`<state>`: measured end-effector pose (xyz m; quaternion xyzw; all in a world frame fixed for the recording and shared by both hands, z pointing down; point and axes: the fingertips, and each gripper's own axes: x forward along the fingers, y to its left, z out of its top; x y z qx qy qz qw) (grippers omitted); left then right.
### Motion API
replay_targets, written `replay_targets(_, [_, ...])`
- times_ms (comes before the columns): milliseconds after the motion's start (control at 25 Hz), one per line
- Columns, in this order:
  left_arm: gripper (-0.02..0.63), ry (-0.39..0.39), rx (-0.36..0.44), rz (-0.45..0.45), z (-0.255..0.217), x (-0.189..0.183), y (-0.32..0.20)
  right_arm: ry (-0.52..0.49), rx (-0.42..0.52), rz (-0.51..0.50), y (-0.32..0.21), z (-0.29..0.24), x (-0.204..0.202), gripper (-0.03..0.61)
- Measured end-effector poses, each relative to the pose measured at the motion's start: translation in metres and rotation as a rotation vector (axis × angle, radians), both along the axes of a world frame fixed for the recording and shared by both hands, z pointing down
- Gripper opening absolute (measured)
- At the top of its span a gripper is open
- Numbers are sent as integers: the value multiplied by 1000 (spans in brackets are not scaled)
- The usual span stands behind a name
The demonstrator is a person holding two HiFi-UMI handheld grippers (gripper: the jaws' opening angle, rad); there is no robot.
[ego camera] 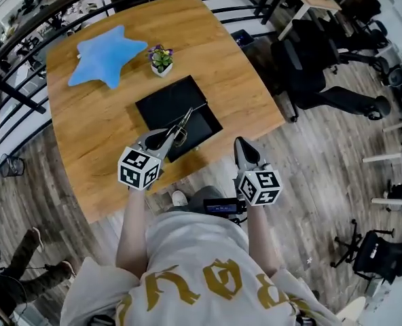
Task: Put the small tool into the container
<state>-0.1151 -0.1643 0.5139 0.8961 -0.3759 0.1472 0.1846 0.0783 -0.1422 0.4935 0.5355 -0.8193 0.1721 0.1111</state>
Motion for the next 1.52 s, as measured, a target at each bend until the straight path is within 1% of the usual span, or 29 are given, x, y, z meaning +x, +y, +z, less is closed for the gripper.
replay_targets(240, [26,-8,-7,50,1,21,-9,-19,-3,23,-8,3,9,23])
replay_targets(640, [26,-37,-8,53,4,30,-29,-45,-1,-15,-31,10,7,23])
replay_targets(1120, [26,-63,-79,58,33,40,-38,-55,-60,-23,-45,33,18,23])
replay_targets(1520, [26,-120,-147,97,67,51,-39,-59,-103,-14,-50,51,28,23])
